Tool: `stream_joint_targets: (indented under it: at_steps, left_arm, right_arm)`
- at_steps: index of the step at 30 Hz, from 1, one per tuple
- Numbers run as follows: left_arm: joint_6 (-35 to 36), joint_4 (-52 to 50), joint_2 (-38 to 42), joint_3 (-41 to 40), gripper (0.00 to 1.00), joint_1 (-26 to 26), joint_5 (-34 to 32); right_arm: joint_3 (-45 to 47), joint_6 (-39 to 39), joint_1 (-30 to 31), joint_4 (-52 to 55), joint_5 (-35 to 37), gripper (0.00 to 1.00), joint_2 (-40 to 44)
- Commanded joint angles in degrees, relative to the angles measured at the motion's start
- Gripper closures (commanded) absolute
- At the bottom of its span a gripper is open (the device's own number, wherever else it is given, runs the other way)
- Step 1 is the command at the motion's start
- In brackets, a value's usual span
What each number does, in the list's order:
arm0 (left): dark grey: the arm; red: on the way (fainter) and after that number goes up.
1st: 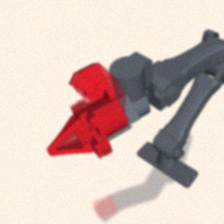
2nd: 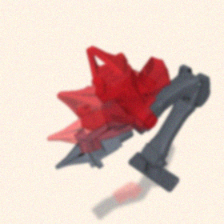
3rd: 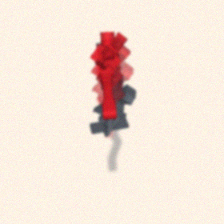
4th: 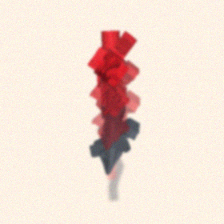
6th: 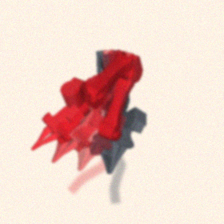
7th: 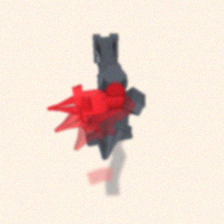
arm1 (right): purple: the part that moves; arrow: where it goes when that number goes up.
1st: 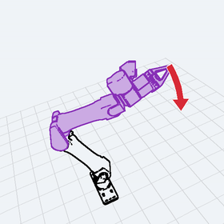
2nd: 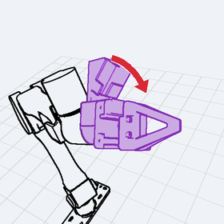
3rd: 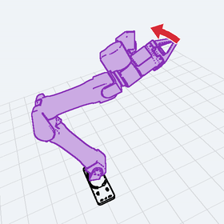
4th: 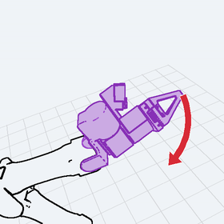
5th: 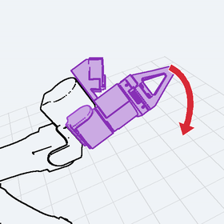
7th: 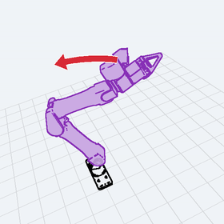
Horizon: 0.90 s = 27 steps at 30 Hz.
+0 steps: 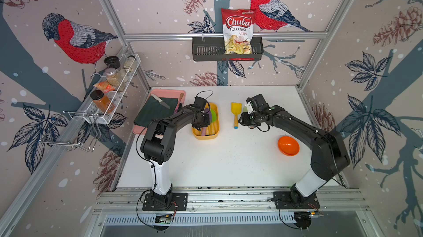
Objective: Take the shovel out of the storage box
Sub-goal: Pick up the shovel from the storage box.
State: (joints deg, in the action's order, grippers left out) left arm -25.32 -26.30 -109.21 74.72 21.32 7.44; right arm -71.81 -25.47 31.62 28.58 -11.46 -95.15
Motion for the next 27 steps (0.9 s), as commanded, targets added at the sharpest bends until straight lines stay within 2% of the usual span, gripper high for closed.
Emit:
stream_joint_targets:
  at_steps: [1, 3, 5, 9, 13, 17, 21, 24, 27]
  left_arm:
    - [-0.8, 3.0, 2.8, -0.7, 0.99, -0.9, 3.1]
    - [-2.2, 7.2, 5.4, -2.6, 1.0, -2.1, 7.2]
    - [-5.1, 14.3, 8.3, -5.9, 1.0, -4.0, 14.9]
    - [-14.6, 33.1, 14.1, -13.7, 1.0, -7.4, 26.2]
    - [-25.7, 53.6, 17.8, -21.2, 1.0, -9.2, 33.0]
    - [-41.8, 78.8, 18.3, -27.8, 1.0, -9.8, 36.6]
    - [-60.6, 106.3, 13.5, -32.9, 1.0, -9.8, 36.2]
    - [-71.4, 121.3, 7.9, -33.5, 1.0, -9.8, 35.4]
    - [-76.5, 129.0, 4.2, -33.8, 1.0, -9.8, 34.3]
  right_arm:
    - [0.4, -0.3, 0.5, -3.1, -2.5, 0.56, 0.7]
    - [0.4, -0.1, 0.8, -4.7, -5.2, 0.56, 0.9]
    - [0.6, -0.4, 0.6, -7.3, -9.5, 0.56, 1.1]
    - [0.4, -0.8, 0.7, -13.5, -19.5, 0.54, 0.8]
    - [-0.4, -2.6, 1.5, -20.6, -28.2, 0.49, 0.1]
    - [-2.4, -5.5, 2.6, -27.7, -36.3, 0.47, -2.9]
    - [-3.1, -10.2, 3.5, -36.0, -41.6, 0.45, -5.7]
    - [-5.5, -8.7, 4.7, -34.2, -40.9, 0.44, -7.9]
    - [-6.8, -9.0, 5.0, -34.3, -41.1, 0.44, -10.0]
